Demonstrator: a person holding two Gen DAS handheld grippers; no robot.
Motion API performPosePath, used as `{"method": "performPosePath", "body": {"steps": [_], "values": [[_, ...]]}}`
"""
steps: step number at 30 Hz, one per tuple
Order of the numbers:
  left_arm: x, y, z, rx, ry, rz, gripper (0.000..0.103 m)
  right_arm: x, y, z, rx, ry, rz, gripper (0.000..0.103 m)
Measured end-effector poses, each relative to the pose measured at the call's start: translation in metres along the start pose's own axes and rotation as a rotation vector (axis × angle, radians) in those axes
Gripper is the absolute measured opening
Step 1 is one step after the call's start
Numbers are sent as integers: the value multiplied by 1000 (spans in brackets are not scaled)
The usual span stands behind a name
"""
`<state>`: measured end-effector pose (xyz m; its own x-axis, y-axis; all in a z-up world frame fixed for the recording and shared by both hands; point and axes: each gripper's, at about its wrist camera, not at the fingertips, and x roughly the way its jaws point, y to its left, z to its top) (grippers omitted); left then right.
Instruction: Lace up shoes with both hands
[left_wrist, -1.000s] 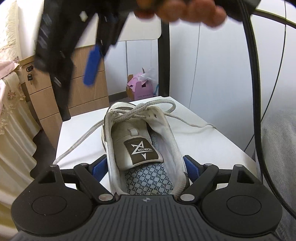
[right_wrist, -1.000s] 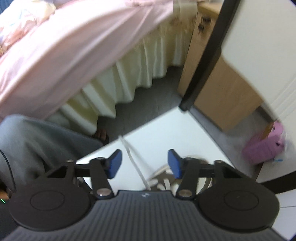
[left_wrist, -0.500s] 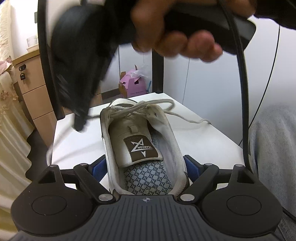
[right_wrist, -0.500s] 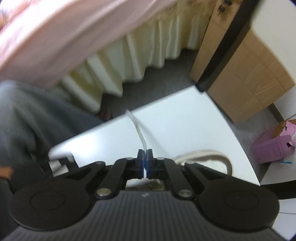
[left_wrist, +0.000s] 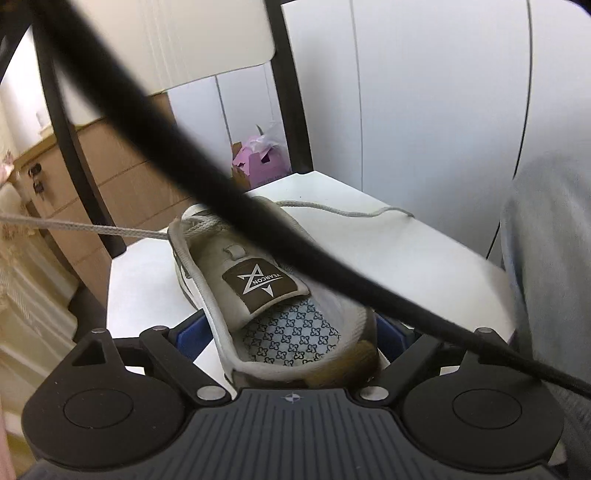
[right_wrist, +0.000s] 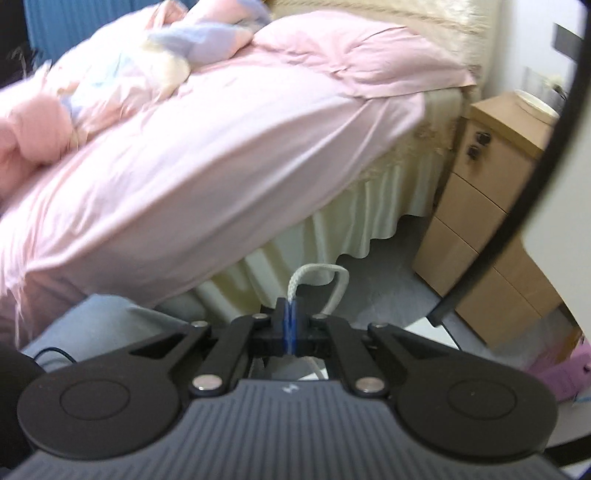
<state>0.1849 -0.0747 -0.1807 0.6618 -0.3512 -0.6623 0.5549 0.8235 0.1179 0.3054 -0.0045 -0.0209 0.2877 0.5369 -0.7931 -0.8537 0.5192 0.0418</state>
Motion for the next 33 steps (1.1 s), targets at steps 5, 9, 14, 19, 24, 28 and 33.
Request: {"method": "performPosePath", "body": {"steps": [5, 9, 14, 19, 24, 28, 33], "values": [[1, 1, 0, -11, 4, 1, 93, 19, -6, -1, 15, 45, -1, 5], [4, 1, 3, -31, 9, 3, 94, 15, -11, -7, 25, 51, -34, 45], [-3, 6, 6, -96, 5, -21, 94, -16, -12, -19, 33, -3, -85, 83], [-11, 9, 7, -151, -24, -20, 94, -50, -22, -42, 113, -84, -133, 88], [-19, 10, 9, -190, -52, -16, 94, -79, -33, -74, 229, -167, -205, 92], [-22, 12, 8, -206, -53, -3, 94, -96, -38, -105, 332, -239, -256, 99], [-26, 8, 6, -227, -61, 17, 94, -104, -45, -152, 511, -332, -306, 99]]}}
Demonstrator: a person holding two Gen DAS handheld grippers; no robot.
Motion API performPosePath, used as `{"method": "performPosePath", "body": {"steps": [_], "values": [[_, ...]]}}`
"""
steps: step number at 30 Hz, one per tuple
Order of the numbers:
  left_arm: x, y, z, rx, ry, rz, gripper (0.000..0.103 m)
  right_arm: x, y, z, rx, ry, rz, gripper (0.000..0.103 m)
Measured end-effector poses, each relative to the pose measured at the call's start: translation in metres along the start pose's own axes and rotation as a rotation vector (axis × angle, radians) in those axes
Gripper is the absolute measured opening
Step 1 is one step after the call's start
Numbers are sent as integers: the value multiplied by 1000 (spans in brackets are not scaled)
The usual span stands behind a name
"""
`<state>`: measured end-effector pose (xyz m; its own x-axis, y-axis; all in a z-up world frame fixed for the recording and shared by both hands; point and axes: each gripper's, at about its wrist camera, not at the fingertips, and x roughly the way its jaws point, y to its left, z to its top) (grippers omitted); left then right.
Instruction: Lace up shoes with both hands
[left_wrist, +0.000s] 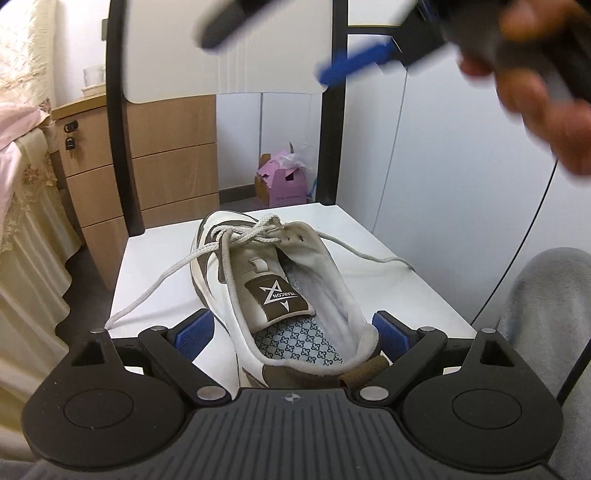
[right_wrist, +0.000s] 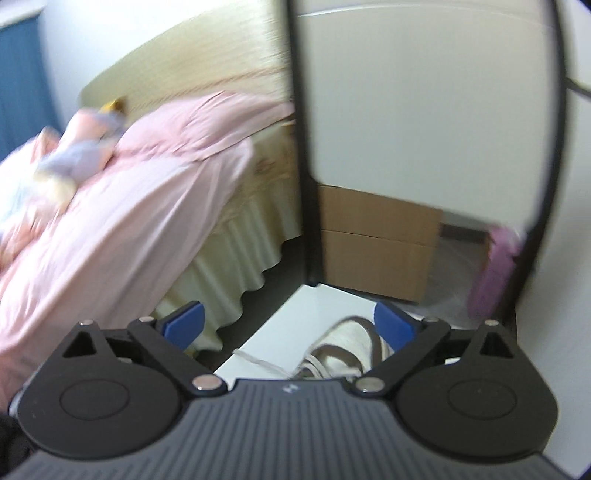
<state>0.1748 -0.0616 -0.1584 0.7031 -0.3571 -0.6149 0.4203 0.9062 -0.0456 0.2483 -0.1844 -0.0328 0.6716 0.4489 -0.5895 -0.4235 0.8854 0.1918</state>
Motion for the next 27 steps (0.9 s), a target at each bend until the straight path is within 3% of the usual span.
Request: {"method": "performPosePath", "body": {"steps": [9, 13, 19, 21, 23, 27], "values": [[-10, 2, -3, -18, 2, 44, 94, 6, -32, -72, 237, -81, -142, 99], [-18, 4, -3, -50, -13, 57, 94, 10, -39, -94, 302, -116, -138, 99], [-22, 4, 1, -65, -46, 77, 94, 13, -40, -106, 287, -113, -105, 97], [-21, 4, 1, -66, -48, 85, 94, 15, -38, -107, 266, -109, -97, 89], [-20, 1, 1, -61, -49, 98, 94, 18, -39, -109, 276, -94, -77, 73], [-27, -4, 1, -59, -54, 100, 94, 22, -43, -111, 301, -63, -43, 58]]}}
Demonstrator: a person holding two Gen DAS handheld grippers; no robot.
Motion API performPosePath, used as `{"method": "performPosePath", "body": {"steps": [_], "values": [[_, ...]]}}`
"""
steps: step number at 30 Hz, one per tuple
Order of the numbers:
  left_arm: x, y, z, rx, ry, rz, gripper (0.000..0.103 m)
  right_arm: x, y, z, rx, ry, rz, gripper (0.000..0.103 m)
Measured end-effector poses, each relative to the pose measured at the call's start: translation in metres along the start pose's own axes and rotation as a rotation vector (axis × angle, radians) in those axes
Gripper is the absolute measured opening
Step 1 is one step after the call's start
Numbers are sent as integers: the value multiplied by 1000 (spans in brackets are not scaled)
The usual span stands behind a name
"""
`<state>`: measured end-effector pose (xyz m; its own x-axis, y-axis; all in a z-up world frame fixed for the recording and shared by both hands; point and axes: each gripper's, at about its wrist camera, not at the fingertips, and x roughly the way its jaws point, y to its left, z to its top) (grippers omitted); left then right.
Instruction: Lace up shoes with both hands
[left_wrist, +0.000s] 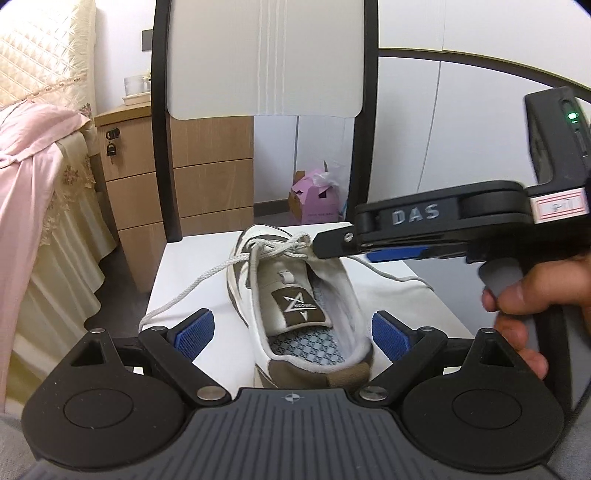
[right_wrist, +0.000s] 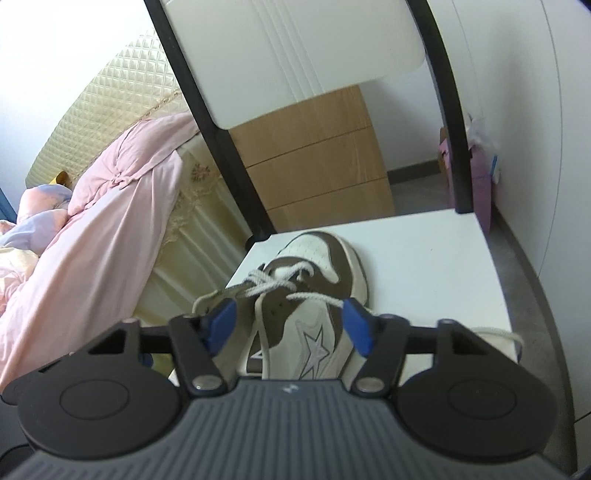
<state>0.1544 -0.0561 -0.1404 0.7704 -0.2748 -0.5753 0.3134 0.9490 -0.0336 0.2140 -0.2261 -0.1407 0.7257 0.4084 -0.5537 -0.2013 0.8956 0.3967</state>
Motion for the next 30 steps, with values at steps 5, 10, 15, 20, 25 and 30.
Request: {"method": "performPosePath", "body": {"steps": [5, 10, 15, 20, 25, 30], "values": [[-18, 2, 0, -36, -2, -9, 94, 0, 5, 0, -19, 10, 34, 35], [-38, 11, 4, -24, 19, 60, 93, -6, 4, 3, 9, -18, 60, 32], [-35, 26, 27, -28, 48, 114, 84, -13, 0, 1, 61, -28, 94, 35], [-10, 25, 28, 24, 65, 117, 75, -10, 3, -1, 55, -9, 87, 40], [15, 28, 23, 33, 95, 78, 60, -1, 8, -6, 4, 32, 38, 45], [39, 33, 16, 41, 110, 68, 47, 10, 9, -10, -8, 67, 6, 45]]}}
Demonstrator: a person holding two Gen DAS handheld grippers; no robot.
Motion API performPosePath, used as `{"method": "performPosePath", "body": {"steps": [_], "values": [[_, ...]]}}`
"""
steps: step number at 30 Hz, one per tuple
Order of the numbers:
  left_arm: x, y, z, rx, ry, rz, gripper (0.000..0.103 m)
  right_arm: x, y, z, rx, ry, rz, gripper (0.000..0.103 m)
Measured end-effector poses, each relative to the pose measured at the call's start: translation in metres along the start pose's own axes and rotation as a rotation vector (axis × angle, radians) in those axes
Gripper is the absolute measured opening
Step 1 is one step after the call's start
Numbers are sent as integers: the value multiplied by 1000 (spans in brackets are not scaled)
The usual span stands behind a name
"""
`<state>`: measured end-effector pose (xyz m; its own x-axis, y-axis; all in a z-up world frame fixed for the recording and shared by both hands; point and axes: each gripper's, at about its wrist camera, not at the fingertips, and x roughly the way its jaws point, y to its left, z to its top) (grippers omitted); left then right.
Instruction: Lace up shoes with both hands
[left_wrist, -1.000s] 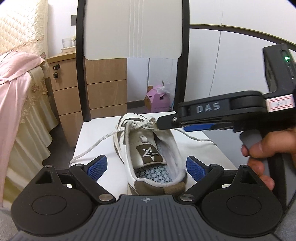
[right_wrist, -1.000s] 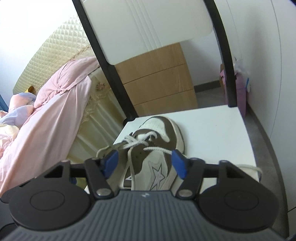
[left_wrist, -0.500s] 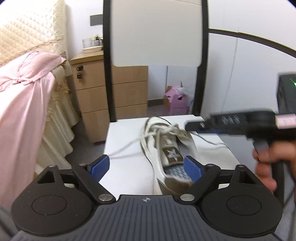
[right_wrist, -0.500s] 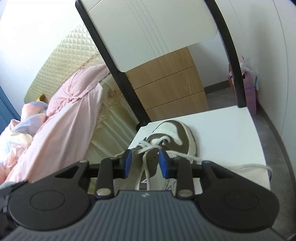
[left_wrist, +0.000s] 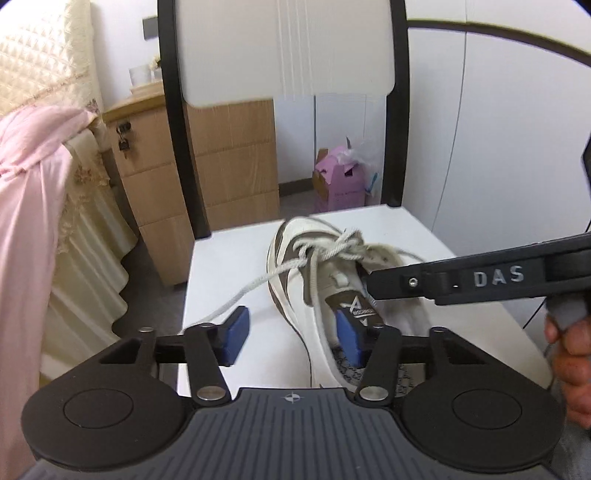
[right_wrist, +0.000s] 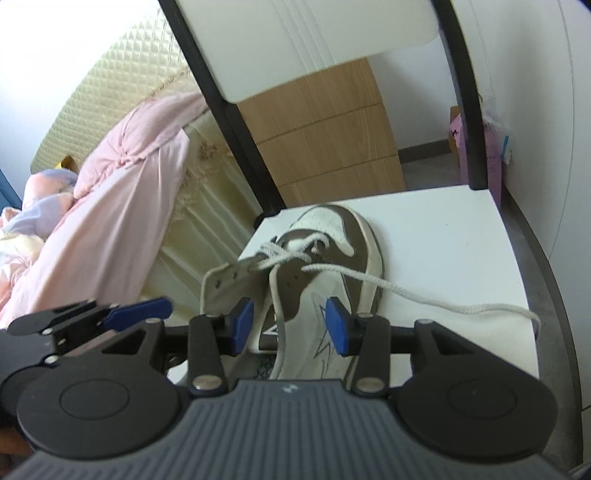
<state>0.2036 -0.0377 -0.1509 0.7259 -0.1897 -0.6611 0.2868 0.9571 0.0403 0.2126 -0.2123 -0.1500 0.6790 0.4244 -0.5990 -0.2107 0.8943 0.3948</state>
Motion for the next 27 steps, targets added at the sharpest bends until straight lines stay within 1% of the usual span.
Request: {"method": "performPosePath", "body": {"steps": [3, 5, 6, 7, 9, 10, 13, 16, 22, 24, 25, 27], "values": [[8, 2, -6, -30, -2, -35, 38, 5, 4, -1, -18, 3, -25, 44], [9, 0, -6, -31, -6, -54, 21, 8, 5, -1, -21, 6, -34, 44], [10, -2, -6, -31, -8, -60, 16, 10, 6, -1, -26, 7, -34, 44], [10, -4, -6, -30, -12, -55, 16, 11, 7, -2, -34, 7, -39, 43], [10, -4, -7, -43, -21, -51, 14, 13, 9, -2, -45, 3, -60, 35], [10, -3, -8, -54, -23, -55, 13, 13, 8, -2, -41, 2, -74, 26], [10, -1, -8, -69, -17, -67, 12, 12, 2, -2, 20, 6, -67, 25], [7, 1, -8, -71, -8, -77, 12, 10, 4, -3, 33, 19, -72, 24], [4, 5, -10, -93, 6, -82, 12, 7, 14, -8, 22, 33, -85, 24], [5, 5, -9, -92, 6, -81, 12, 5, 18, -8, -2, 25, -92, 27], [6, 6, -9, -92, 5, -84, 12, 2, 22, -7, -43, 6, -97, 27], [8, 7, -9, -93, 4, -90, 12, -14, 30, -4, -98, -86, -97, 39]]}}
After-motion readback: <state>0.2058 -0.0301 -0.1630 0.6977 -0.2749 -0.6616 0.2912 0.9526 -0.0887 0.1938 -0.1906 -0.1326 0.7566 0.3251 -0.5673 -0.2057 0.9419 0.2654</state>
